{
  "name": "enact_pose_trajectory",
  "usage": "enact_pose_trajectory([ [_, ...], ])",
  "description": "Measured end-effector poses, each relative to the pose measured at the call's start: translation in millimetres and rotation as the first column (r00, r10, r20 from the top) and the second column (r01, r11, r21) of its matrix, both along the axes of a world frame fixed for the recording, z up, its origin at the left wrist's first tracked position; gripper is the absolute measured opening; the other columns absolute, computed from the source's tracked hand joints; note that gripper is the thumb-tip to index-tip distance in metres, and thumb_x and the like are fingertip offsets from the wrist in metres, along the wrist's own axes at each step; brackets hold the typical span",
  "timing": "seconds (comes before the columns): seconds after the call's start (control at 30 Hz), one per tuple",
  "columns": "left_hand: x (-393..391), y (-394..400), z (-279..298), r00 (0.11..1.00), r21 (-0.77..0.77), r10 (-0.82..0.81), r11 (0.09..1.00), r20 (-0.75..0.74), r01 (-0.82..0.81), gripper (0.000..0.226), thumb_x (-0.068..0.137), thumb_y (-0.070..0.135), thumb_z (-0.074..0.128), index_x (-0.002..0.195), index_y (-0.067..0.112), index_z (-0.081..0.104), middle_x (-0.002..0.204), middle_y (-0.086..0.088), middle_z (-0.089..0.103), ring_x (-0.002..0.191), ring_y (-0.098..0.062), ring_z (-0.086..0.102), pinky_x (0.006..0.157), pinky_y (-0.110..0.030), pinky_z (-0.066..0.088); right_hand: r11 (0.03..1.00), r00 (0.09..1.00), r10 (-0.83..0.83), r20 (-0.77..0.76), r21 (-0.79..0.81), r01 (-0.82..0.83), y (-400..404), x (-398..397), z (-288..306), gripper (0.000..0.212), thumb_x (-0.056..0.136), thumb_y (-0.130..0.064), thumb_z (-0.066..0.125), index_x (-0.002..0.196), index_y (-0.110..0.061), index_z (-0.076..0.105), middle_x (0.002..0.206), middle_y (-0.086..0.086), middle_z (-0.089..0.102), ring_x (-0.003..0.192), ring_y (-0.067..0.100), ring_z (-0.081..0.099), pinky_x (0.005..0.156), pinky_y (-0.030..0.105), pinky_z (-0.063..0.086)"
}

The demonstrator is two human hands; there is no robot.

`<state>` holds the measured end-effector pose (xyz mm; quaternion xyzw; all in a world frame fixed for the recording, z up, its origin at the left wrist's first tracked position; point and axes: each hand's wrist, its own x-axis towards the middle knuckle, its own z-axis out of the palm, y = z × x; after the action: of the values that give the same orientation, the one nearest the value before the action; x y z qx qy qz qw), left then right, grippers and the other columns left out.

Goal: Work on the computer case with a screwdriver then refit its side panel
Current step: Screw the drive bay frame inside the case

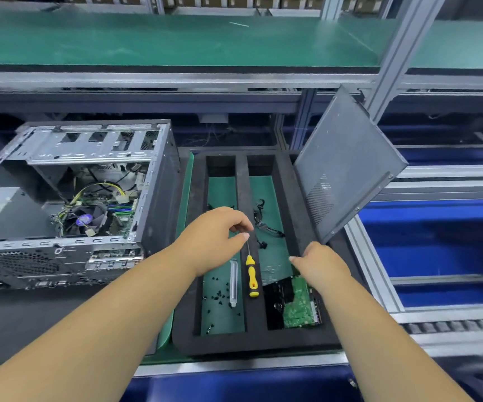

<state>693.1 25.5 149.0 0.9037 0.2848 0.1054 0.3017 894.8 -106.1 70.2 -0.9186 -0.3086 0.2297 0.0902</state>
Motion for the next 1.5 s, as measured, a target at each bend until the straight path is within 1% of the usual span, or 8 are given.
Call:
enact_pose_trajectory([
  [0.1, 7.7, -7.1, 0.8, 1.000, -0.010, -0.023, 1.000, -0.004, 0.023, 0.015, 0.093, 0.029, 0.057, 0.103, 0.037, 0.065, 0.101, 0.022, 0.057, 0.097, 0.008, 0.053, 0.084, -0.017, 0.042, 0.987, 0.997, -0.025, -0.078, -0.159, 0.012, -8.0, 1.8, -3.7, 0.060, 0.090, -0.052, 0.059, 0.131, -0.009, 0.050, 0.082, -0.003, 0.048, 0.063, 0.012, 0.046, 0.049, 0.027, 0.033],
  [0.33, 4.5, -13.5, 9.7, 0.999, -0.008, -0.045, 0.999, -0.004, 0.045, 0.015, 0.093, 0.029, 0.057, 0.103, 0.035, 0.066, 0.101, 0.021, 0.058, 0.097, 0.005, 0.054, 0.086, -0.020, 0.045, 0.987, 0.986, -0.092, -0.139, -0.145, 0.072, -7.7, -6.4, -7.9, 0.063, 0.087, -0.046, 0.068, 0.131, -0.006, 0.048, 0.074, -0.002, 0.048, 0.061, 0.012, 0.051, 0.046, 0.026, 0.034],
  [0.5, -3.5, -7.6, 19.2, 0.998, -0.028, -0.046, 0.999, 0.038, 0.047, 0.016, 0.092, 0.028, 0.058, 0.102, 0.036, 0.067, 0.100, 0.023, 0.059, 0.095, 0.010, 0.054, 0.078, -0.012, 0.041, 0.983, 0.982, -0.001, -0.187, -0.179, -0.033, -1.0, -19.4, -7.4, 0.058, 0.086, -0.048, 0.068, 0.127, -0.008, 0.059, 0.112, 0.005, 0.066, 0.091, 0.021, 0.061, 0.068, 0.026, 0.045],
  [0.6, -7.3, -1.8, 24.8, 0.996, -0.043, -0.052, 0.998, 0.074, 0.055, 0.015, 0.092, 0.027, 0.058, 0.100, 0.037, 0.067, 0.099, 0.023, 0.060, 0.094, 0.011, 0.053, 0.074, -0.011, 0.039, 0.988, 0.992, 0.023, -0.123, -0.147, -0.041, 2.6, -21.5, 0.5, 0.039, 0.084, -0.044, 0.069, 0.102, -0.010, 0.065, 0.084, 0.000, 0.063, 0.070, 0.016, 0.057, 0.055, 0.026, 0.041],
  [0.77, -23.0, 12.0, 33.6, 0.990, -0.120, -0.055, 0.990, 0.131, 0.071, 0.015, 0.092, 0.030, 0.058, 0.096, 0.041, 0.067, 0.101, 0.023, 0.062, 0.095, 0.006, 0.057, 0.076, -0.022, 0.053, 0.998, 0.997, -0.043, 0.067, 0.039, 0.040, 10.2, -23.1, 48.0, 0.030, 0.082, -0.040, 0.063, 0.071, -0.013, 0.054, 0.071, 0.001, 0.056, 0.062, 0.015, 0.051, 0.050, 0.026, 0.033],
  [0.93, -44.1, 33.5, 48.8, 0.982, -0.164, -0.046, 0.984, 0.184, 0.077, 0.017, 0.091, 0.030, 0.059, 0.095, 0.044, 0.067, 0.099, 0.030, 0.062, 0.092, 0.012, 0.056, 0.079, -0.014, 0.044, 0.914, 0.959, -0.253, 0.125, 0.355, 0.195, 24.0, -35.3, 115.1, 0.038, 0.081, -0.046, 0.061, 0.066, -0.012, 0.052, 0.064, 0.005, 0.058, 0.062, 0.022, 0.053, 0.050, 0.028, 0.031],
  [1.23, -109.8, 99.9, 77.5, 0.950, -0.334, 0.108, 0.943, 0.293, -0.004, 0.014, 0.092, 0.027, 0.062, 0.093, 0.036, 0.071, 0.093, 0.023, 0.068, 0.083, 0.011, 0.059, 0.072, -0.014, 0.044, 0.453, 0.730, -0.371, -0.574, 0.574, 0.682, 97.1, -110.9, 164.8, 0.033, 0.076, -0.035, 0.077, 0.072, -0.009, 0.057, 0.057, 0.008, 0.053, 0.052, 0.023, 0.048, 0.055, 0.036, 0.038],
  [1.5, -160.1, 177.3, 75.5, 0.861, -0.623, 0.459, 0.745, 0.218, -0.239, 0.015, 0.094, 0.020, 0.056, 0.082, 0.014, 0.063, 0.088, -0.003, 0.068, 0.079, -0.019, 0.062, 0.073, -0.029, 0.048, 0.462, 0.546, -0.092, -0.832, 0.450, 0.764, 174.1, -198.9, 165.4, 0.026, 0.086, -0.023, 0.070, 0.106, -0.008, 0.064, 0.069, 0.006, 0.056, 0.047, 0.013, 0.046, 0.038, 0.021, 0.037],
])
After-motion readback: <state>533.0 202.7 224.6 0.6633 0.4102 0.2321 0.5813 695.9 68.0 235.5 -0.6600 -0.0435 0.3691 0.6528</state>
